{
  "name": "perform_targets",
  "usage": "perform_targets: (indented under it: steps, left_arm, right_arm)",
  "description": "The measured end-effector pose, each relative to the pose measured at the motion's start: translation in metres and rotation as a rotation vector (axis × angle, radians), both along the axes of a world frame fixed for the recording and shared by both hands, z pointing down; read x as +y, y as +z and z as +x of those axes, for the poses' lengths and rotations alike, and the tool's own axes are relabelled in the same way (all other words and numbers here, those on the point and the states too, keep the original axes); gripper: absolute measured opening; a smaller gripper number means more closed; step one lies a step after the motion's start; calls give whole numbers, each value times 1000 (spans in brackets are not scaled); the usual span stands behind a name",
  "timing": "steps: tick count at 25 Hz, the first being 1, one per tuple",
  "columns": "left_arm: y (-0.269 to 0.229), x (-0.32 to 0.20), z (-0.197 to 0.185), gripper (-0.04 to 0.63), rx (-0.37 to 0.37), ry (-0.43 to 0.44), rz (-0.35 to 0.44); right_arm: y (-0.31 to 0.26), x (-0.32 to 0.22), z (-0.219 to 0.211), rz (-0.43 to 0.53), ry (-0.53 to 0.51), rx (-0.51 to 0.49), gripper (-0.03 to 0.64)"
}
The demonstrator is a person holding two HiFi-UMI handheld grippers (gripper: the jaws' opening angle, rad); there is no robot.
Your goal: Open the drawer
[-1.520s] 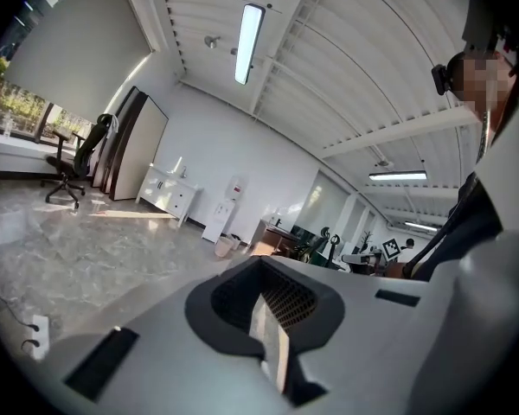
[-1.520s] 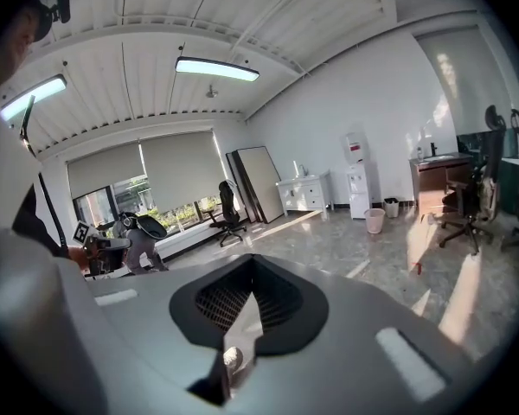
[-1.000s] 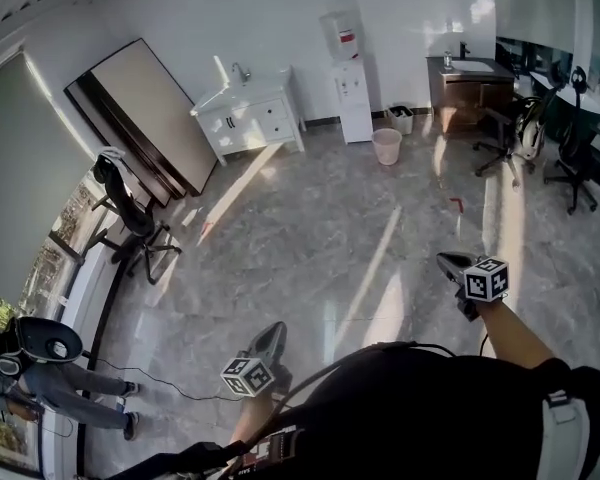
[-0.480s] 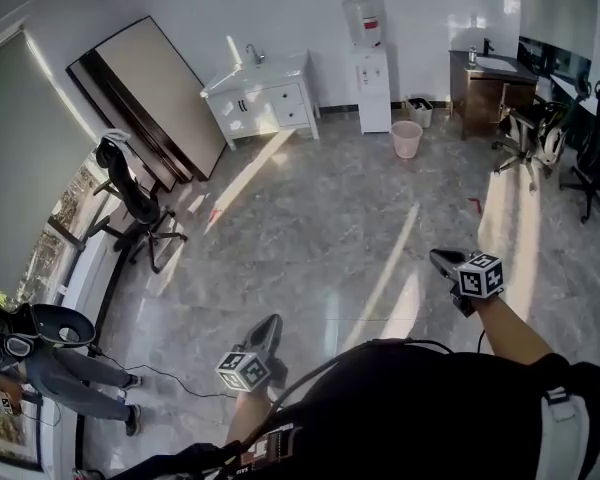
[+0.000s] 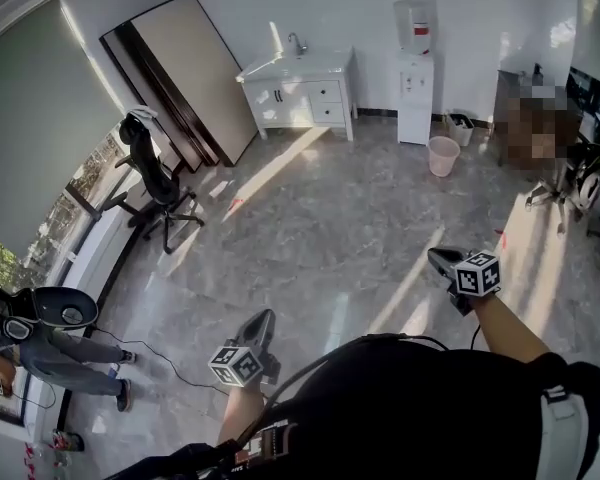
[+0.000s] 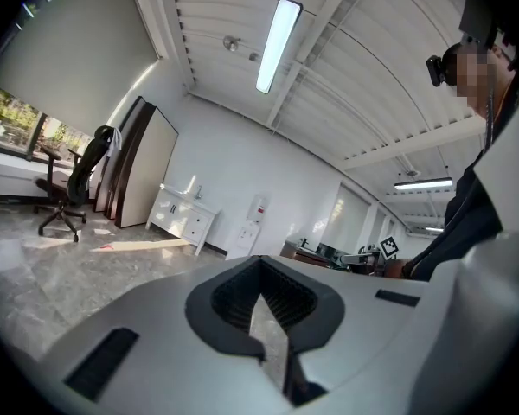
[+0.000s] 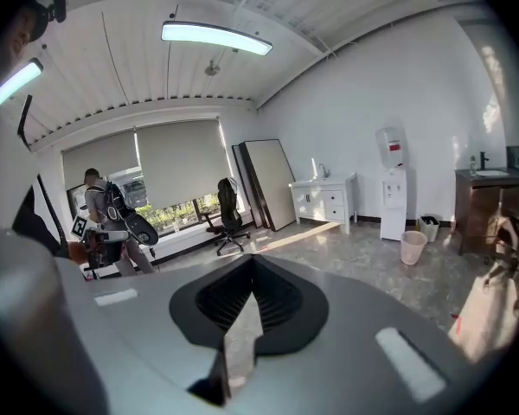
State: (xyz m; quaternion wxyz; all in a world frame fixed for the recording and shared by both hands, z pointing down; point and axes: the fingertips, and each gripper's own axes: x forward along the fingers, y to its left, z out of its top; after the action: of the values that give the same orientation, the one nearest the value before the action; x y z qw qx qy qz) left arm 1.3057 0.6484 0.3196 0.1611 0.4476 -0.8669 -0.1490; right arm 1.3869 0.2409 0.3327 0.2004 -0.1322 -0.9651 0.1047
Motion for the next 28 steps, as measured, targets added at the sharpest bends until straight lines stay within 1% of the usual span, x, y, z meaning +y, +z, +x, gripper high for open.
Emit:
perform_targets:
  steps: [3, 7, 11, 15, 18, 22, 25, 28]
  left_arm:
    - [0, -19, -20, -9, -16, -40, -9]
    - [0, -59, -53, -9, -15, -105, 27]
    - [5, -112, -74, -9, -11, -96, 31]
    - [6, -149, -96, -9, -8, -76, 24]
    - [8, -157, -118, -9, -4, -65, 15]
    - [14, -157, -165, -9, 17, -47, 38]
    - [18, -157, -207, -9, 21, -11, 55]
    - [12, -154, -252, -9, 20, 36, 62]
  right_arm:
    - [-10, -23, -41, 26, -63, -25, 2]
    - [-18, -65, -88, 40, -114, -44, 2]
    - [-13, -108, -117, 31, -135, -44, 2]
    - [-2, -146, -140, 5, -102, -21, 2]
    - [6, -157, -154, -3, -90, -10, 2]
    - [12, -159, -183, -3, -47, 8, 2]
    - [11, -158, -211, 6, -2, 7, 2]
    - [3, -147, -243, 7, 32, 0, 2]
